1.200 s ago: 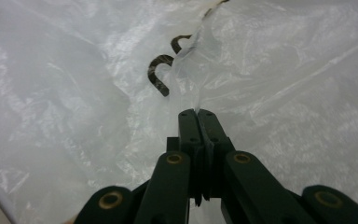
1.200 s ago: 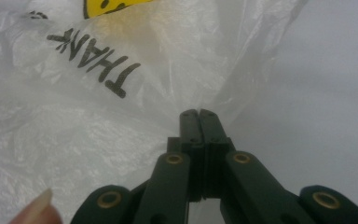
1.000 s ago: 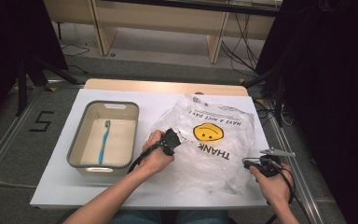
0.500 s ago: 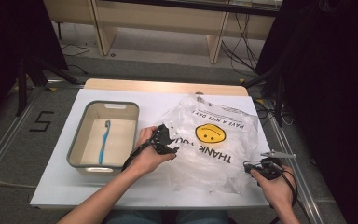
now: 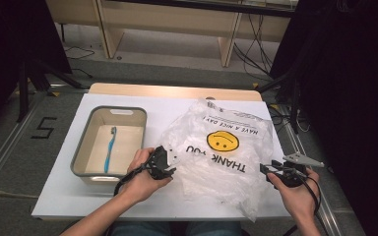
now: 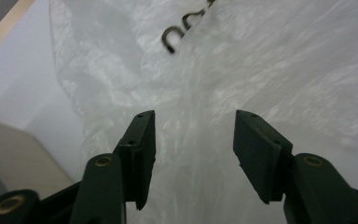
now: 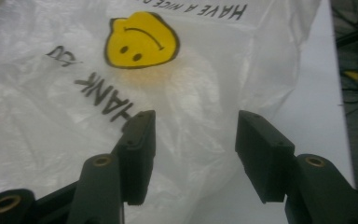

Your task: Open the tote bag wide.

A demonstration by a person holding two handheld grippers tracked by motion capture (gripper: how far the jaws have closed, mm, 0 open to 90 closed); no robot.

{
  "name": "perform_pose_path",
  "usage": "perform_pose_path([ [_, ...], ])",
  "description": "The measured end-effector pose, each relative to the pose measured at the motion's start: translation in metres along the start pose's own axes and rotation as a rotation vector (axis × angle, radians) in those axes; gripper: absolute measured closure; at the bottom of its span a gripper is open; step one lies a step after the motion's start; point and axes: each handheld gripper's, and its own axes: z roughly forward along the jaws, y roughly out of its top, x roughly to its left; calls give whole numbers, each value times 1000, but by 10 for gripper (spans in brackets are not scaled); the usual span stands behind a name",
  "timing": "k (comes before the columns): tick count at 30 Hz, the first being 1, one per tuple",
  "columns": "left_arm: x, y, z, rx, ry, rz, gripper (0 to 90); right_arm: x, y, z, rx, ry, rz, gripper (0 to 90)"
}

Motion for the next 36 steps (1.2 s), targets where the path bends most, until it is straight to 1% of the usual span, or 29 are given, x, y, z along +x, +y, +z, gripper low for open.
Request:
perform_pose_path([
  [1, 0, -1, 4, 26, 1, 5, 484, 1, -1, 1, 6, 34, 0, 490],
  [2, 0, -2, 8, 40, -3, 7, 523, 3, -2, 3, 33, 90, -10, 503],
  [3, 0, -2, 13, 69, -1, 10, 561, 6, -3, 5, 57, 125, -16, 523],
  [4, 2, -2, 20, 109, 5, 21, 596, 10, -5, 7, 87, 160, -38, 553],
  [5, 3, -2, 23, 122, 7, 14, 652, 16, -7, 11, 145, 201, -67, 579],
  [6, 4, -1, 27, 135, 11, 6, 698, 19, -9, 13, 200, 232, -89, 589],
  [7, 6, 1, 29, 144, 25, -2, 728, 24, -12, 16, 254, 255, -117, 622],
  [8, 6, 3, 29, 156, 35, 2, 756, 27, -16, 19, 287, 255, -150, 641],
  [9, 7, 5, 29, 161, 52, 12, 776, 28, -18, 20, 316, 258, -162, 637],
  [11, 8, 11, 32, 159, 81, 7, 814, 28, -23, 24, 391, 279, -179, 628],
  [12, 10, 13, 34, 173, 102, 5, 826, 27, -26, 25, 413, 283, -186, 628],
  [13, 12, 15, 36, 186, 108, -17, 832, 27, -27, 26, 434, 283, -190, 626],
  [14, 13, 16, 39, 189, 104, -44, 834, 27, -28, 27, 438, 290, -201, 624],
  [16, 13, 19, 43, 183, 104, -55, 829, 27, -28, 26, 439, 295, -198, 629],
  [18, 13, 22, 44, 146, 113, -74, 805, 28, -28, 25, 429, 294, -205, 617],
  [19, 14, 23, 45, 121, 113, -95, 784, 28, -27, 25, 420, 295, -208, 604],
  [21, 15, 23, 43, 93, 113, -115, 721, 29, -23, 24, 369, 294, -235, 562],
  [22, 15, 23, 43, 93, 113, -115, 692, 29, -23, 24, 369, 294, -235, 562],
  [23, 16, 22, 39, 34, 106, -140, 649, 32, -17, 22, 288, 287, -268, 523],
  [24, 16, 21, 37, 13, 103, -144, 608, 34, -13, 22, 249, 285, -279, 501],
  [25, 15, 21, 34, -22, 92, -146, 560, 36, -11, 22, 222, 285, -286, 491],
  [26, 13, 20, 30, -47, 85, -158, 521, 39, -6, 22, 185, 292, -297, 484],
  [27, 12, 20, 26, -63, 82, -162, 496, 42, -3, 24, 164, 300, -316, 472],
  [29, 7, 19, 18, -95, 87, -144, 434, 51, 5, 27, 136, 319, -350, 451],
  [30, 7, 19, 18, -95, 87, -144, 411, 55, 10, 30, 134, 335, -362, 442],
  [31, 1, 18, 10, -119, 82, -122, 398, 59, 13, 33, 131, 347, -379, 438],
  [33, -8, 17, 4, -145, 68, -96, 394, 66, 19, 42, 142, 363, -404, 436],
  [35, -17, 15, -1, -147, 40, -75, 397, 73, 24, 52, 168, 372, -426, 434],
  [36, -21, 15, -3, -140, 25, -76, 402, 76, 25, 58, 177, 377, -438, 434],
])
